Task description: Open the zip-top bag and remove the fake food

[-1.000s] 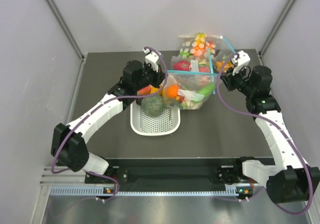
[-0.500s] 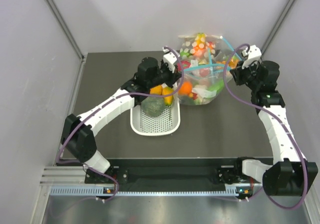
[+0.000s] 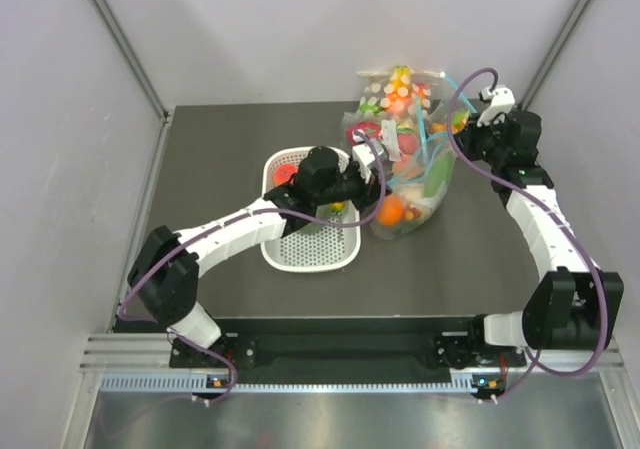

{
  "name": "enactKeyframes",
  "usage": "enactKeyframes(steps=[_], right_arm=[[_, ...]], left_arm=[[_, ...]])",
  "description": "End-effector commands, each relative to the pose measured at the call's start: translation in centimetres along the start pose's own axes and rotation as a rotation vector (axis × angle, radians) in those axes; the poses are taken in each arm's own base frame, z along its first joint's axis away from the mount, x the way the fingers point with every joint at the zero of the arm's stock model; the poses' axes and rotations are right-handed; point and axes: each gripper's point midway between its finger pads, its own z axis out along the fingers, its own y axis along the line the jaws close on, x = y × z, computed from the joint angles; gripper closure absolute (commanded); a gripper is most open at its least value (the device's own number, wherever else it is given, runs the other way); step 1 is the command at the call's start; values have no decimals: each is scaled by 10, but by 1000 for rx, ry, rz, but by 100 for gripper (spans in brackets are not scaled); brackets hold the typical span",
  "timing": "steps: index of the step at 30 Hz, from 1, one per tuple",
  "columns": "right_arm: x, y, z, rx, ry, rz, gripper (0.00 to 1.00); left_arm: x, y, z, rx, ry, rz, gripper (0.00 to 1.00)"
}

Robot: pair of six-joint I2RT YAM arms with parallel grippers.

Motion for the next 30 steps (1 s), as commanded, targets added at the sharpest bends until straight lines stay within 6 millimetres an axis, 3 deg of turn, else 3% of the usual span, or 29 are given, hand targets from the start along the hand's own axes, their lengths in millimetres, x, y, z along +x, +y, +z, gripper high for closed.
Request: enactKeyframes(steps=[1,7,8,10,12,13,14,15,16,18,19,24,30], right_arm=[[-38,3,10,-25,-130,36,98],[-29,16,22,-83,-101,49,96],[-26,32,24,-124,-91,44,95],[-24,45,23,-150,-88,37,93],[-20,61,18,-158,-72,28,88],[-18,64,16,-150,-63,28,75],[-24,66,10,-123,-77,37,67],[-17,67,5,-109,-49,55,61],[-18,64,0,-90,-52,69,52],[-21,59,-18,-32,-71,99,48],[-20,57,-25,-14,-73,103,40],[-8,56,-52,46,-3,102,34],[33,64,-66,31,117,110,33]], left_arm=[[-24,-37,6,113,-121,-17,100],[5,-49,18,114,-105,-77,100],[7,-50,18,109,-107,-78,100],[12,-51,20,82,-103,-81,100],[22,-55,23,59,-86,-84,100],[24,-47,24,-3,-84,-90,100],[30,-44,24,-36,-76,-95,100],[32,-44,25,-64,-70,-94,100],[36,-33,24,-139,-71,-91,100],[39,-32,23,-192,-70,-85,100],[40,-32,23,-210,-71,-80,100],[44,-36,25,-245,-79,-71,100],[44,-38,25,-278,-78,-35,100]])
